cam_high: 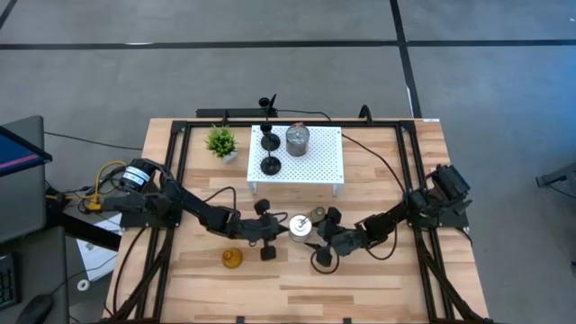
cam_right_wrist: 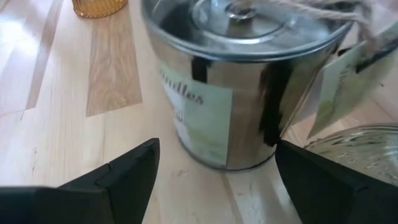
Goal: Pick & Place candle stick holders
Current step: Align the silver scented candle can with the other silver scented candle on the shelf
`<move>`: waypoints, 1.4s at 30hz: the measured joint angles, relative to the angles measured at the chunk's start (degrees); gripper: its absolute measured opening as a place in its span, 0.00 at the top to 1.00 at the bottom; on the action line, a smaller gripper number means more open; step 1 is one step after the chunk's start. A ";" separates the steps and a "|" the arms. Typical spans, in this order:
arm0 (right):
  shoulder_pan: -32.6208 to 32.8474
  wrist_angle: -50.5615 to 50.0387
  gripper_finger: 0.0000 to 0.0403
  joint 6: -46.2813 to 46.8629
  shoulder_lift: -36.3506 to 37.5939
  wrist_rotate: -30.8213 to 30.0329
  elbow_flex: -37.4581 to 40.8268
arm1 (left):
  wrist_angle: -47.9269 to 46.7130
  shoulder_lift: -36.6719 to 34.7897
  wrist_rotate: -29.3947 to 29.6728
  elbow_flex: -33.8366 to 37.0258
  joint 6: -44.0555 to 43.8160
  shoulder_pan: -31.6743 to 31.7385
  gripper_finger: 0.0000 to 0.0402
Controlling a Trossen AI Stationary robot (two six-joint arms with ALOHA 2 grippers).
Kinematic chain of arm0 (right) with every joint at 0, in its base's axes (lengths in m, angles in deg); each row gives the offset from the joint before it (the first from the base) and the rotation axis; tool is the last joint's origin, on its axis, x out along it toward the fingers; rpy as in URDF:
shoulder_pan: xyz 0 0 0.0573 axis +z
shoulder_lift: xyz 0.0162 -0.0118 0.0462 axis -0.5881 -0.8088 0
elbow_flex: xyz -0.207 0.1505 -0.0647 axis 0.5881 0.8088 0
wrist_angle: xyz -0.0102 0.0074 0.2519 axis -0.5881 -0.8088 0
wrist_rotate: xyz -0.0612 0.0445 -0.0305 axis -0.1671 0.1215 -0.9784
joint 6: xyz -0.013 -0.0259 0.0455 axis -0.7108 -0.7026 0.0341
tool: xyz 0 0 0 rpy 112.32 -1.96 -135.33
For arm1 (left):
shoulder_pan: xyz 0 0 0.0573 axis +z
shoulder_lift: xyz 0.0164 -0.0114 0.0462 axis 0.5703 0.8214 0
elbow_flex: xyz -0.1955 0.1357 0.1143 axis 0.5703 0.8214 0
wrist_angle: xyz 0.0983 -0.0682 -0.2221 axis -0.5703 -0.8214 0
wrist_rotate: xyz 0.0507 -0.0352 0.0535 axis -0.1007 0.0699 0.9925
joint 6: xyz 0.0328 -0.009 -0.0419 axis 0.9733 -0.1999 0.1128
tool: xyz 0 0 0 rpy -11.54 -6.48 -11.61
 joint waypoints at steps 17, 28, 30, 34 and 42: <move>0.09 0.54 0.23 -0.59 -0.02 2.49 -0.04 | 0.21 0.00 8.64 0.00 0.00 3.12 0.99; 0.81 0.34 0.23 -0.16 -0.02 3.56 -0.04 | 0.19 0.00 7.07 -0.03 0.32 7.55 0.99; 0.79 0.35 0.23 -0.15 -0.02 3.56 -0.04 | 0.65 0.00 2.33 -0.03 0.30 8.59 0.99; 0.79 0.31 0.23 -0.13 -0.02 3.56 -0.04 | 1.43 0.00 -4.96 -0.05 0.02 9.65 0.99; 0.79 -0.46 0.23 0.42 -0.02 6.42 -0.04 | 2.30 0.00 -8.99 -0.05 0.02 9.44 0.99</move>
